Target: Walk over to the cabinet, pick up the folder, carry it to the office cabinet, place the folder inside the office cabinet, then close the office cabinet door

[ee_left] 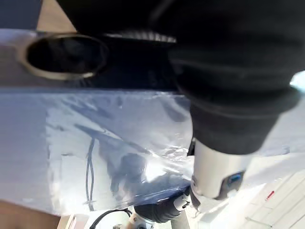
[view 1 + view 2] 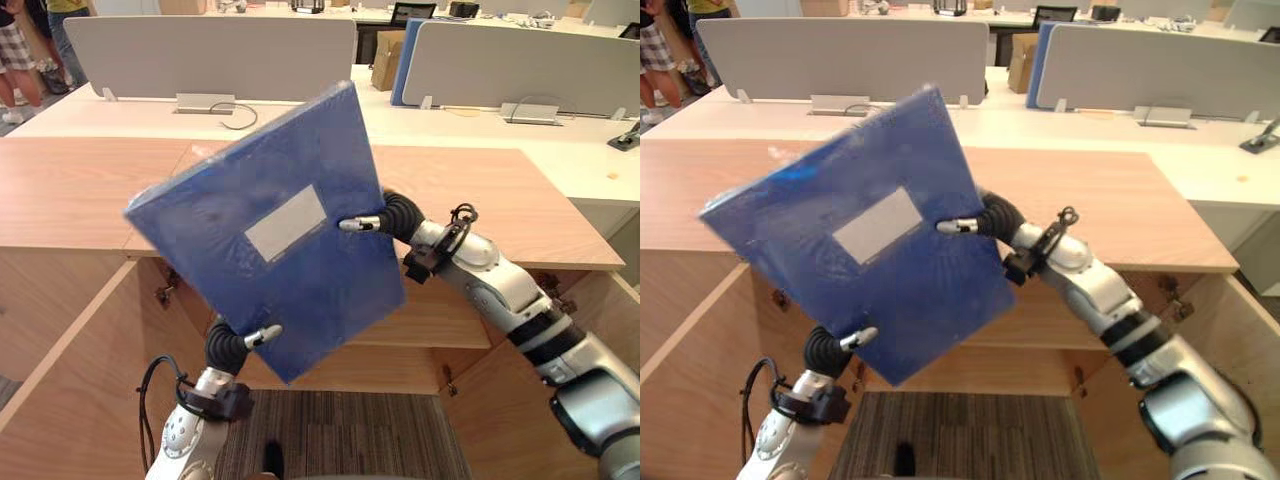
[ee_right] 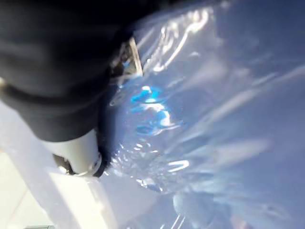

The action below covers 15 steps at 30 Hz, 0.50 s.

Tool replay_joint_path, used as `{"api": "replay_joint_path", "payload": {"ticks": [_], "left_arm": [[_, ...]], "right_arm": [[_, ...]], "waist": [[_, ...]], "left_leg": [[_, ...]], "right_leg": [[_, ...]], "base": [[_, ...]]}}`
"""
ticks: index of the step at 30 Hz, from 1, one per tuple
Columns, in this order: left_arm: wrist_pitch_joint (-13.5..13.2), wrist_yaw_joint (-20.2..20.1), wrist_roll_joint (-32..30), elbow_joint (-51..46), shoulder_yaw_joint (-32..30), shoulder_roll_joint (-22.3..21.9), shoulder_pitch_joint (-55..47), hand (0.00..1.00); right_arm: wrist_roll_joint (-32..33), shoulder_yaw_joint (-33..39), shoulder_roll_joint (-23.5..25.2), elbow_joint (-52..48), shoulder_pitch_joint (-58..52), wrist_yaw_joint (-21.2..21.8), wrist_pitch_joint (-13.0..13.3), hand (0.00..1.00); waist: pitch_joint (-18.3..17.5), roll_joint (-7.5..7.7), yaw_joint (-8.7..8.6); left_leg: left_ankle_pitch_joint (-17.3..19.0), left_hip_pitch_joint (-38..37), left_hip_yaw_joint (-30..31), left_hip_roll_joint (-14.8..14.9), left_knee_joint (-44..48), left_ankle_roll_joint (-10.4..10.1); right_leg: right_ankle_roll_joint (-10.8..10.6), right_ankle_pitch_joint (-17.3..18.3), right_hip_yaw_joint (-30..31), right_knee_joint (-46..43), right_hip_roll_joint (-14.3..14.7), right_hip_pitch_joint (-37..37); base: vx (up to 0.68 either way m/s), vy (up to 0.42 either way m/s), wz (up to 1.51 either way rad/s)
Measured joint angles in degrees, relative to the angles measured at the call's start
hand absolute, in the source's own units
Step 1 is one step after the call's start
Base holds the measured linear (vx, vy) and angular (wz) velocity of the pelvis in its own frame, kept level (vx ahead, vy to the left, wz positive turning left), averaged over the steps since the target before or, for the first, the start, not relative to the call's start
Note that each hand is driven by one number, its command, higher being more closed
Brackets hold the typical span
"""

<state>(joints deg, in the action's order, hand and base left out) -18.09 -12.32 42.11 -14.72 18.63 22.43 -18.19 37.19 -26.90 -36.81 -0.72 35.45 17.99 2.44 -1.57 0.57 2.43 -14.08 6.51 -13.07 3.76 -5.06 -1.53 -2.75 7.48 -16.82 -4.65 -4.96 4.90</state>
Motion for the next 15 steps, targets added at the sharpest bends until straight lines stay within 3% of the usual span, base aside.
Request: {"api": "replay_joint_path", "payload": {"ticks": [1,2,4,6,8,10,13,15], "left_arm": [[0.26,-1.72,1.01,1.22,0.30,0.50,0.07,0.00],[1.38,-4.80,3.00,3.71,0.77,1.07,-0.01,0.00],[4.41,-7.07,5.98,8.89,0.95,0.54,-0.34,0.00],[7.85,-7.73,7.13,16.65,1.11,-1.62,-1.32,0.00],[8.93,-7.92,7.09,21.23,0.99,-3.48,-1.51,0.00],[9.10,-7.43,1.64,27.09,-0.56,-5.12,-1.70,0.00],[8.60,-5.15,-8.35,33.80,-2.69,-5.51,-1.55,0.00],[8.20,-3.56,-14.29,41.61,-4.32,-6.06,-0.55,0.00]], "right_arm": [[-1.69,1.08,0.75,-1.28,-1.35,-0.23,0.03,1.00],[-5.65,3.54,2.77,-3.91,-4.44,-0.61,0.17,1.00],[-10.84,7.61,7.09,-7.72,-9.51,-1.23,1.72,1.00],[-15.60,12.13,14.94,-12.26,-13.53,-3.90,5.56,1.00],[-17.61,13.91,17.95,-14.76,-15.48,-5.79,8.19,1.00],[-25.37,14.31,19.21,-16.11,-18.91,-8.85,12.64,1.00],[-37.31,11.24,18.54,-13.13,-24.70,-11.50,14.51,1.00],[-44.26,4.72,16.06,-7.15,-28.00,-12.01,14.64,1.00]], "waist": [[-0.08,-0.10,-0.19],[-0.12,-0.18,-0.59],[-0.13,-0.21,-1.09],[-0.13,-0.26,-1.95],[-0.15,-0.24,-2.15],[-0.19,-0.25,-2.36],[-0.22,-0.30,-2.18],[-0.30,-0.28,-2.12]], "left_leg": [[0.00,0.00,-0.03,0.03,0.00,0.00],[0.01,0.02,-0.05,0.13,-0.02,-0.01],[0.09,0.16,-0.09,0.32,-0.21,-0.11],[0.25,0.49,-0.61,0.66,-0.23,-0.33],[0.28,0.48,-0.73,0.68,-0.18,-0.36],[0.30,0.50,-0.74,0.74,0.00,-0.39],[0.80,0.60,-0.92,1.26,-0.26,-0.95],[1.25,0.60,-0.95,1.36,-0.27,-0.89]], "right_leg": [[0.00,0.00,0.05,-0.01,0.03,-0.04],[0.00,0.00,0.12,-0.01,0.13,-0.10],[0.01,0.02,0.26,0.00,0.29,-0.36],[0.08,-0.02,1.11,0.02,0.55,-1.11],[0.10,-0.06,1.26,0.07,0.56,-1.14],[0.12,-0.07,1.30,0.15,0.65,-1.14],[0.28,0.03,1.58,0.20,0.91,-1.37],[0.47,0.17,1.82,0.21,1.07,-1.48]], "base": [[-0.01,-0.016,-0.03],[-0.02,-0.024,-0.04],[-0.02,-0.024,-0.06],[-0.01,-0.015,-0.16],[0.01,-0.018,-0.08],[0.00,0.000,0.00],[0.00,-0.019,-0.05],[0.00,-0.025,-0.08]]}}
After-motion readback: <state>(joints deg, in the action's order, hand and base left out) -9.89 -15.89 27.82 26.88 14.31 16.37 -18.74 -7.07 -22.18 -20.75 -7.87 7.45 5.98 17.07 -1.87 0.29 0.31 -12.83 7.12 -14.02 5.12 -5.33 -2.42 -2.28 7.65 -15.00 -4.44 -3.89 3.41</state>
